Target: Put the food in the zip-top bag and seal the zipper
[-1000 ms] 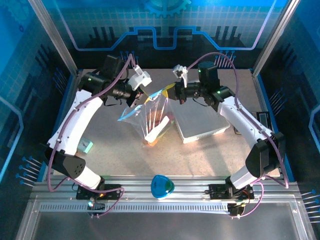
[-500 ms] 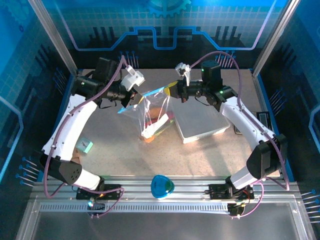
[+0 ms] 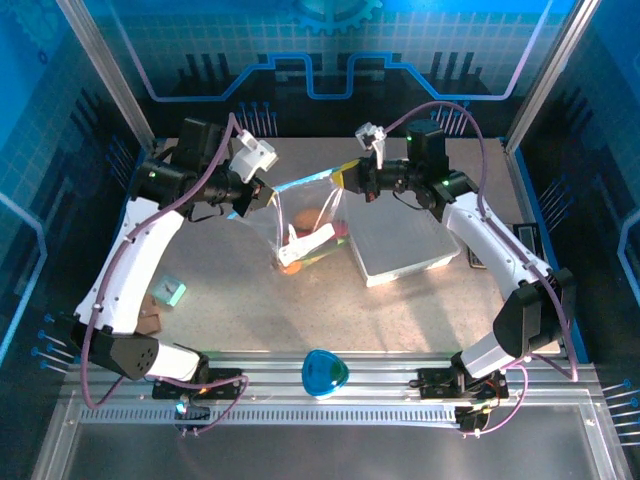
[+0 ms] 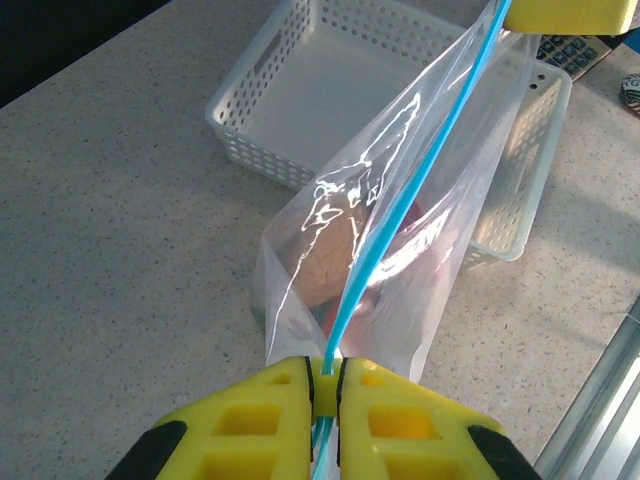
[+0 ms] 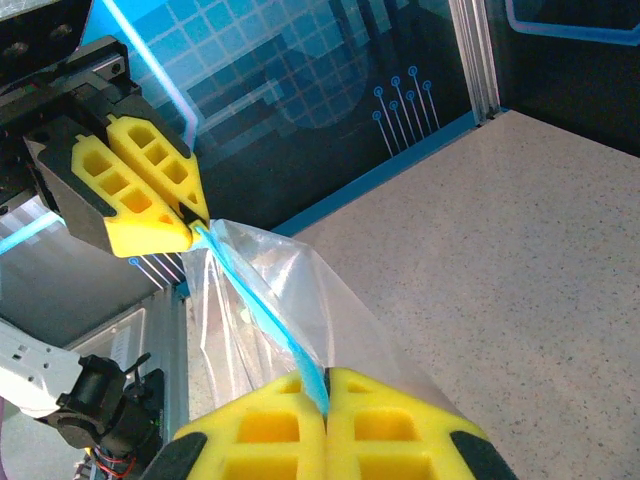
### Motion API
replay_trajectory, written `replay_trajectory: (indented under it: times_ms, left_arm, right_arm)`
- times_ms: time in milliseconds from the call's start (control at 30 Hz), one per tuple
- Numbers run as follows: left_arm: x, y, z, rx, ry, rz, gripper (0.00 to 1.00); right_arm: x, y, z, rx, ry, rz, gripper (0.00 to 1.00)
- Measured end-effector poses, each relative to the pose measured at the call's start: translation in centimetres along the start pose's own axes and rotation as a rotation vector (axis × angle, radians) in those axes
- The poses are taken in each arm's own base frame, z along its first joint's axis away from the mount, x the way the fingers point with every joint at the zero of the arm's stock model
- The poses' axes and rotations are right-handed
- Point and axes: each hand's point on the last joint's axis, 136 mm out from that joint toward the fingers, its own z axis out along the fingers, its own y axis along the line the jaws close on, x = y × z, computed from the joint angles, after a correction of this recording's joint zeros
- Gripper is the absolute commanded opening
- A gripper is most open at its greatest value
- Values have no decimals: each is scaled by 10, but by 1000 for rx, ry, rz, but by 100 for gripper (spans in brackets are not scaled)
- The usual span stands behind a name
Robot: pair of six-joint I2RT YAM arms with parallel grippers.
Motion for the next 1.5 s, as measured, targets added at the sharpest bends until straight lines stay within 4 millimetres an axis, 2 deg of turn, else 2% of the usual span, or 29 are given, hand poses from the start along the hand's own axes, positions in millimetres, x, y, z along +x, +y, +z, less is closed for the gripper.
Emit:
replay_trajectory:
  times_ms: [467, 967, 1500]
  left_arm:
    - [8, 11, -7, -46, 20, -31, 11]
    - [29, 45, -14, -117, 52, -181, 9]
    - [47, 55, -23, -138, 77, -292, 9]
  right_arm:
    - [-2, -7, -4, 22, -8, 22, 0]
    - [-2, -11, -6, 41, -11, 32, 0]
    - [-2, -12, -6, 41, -12, 40, 0]
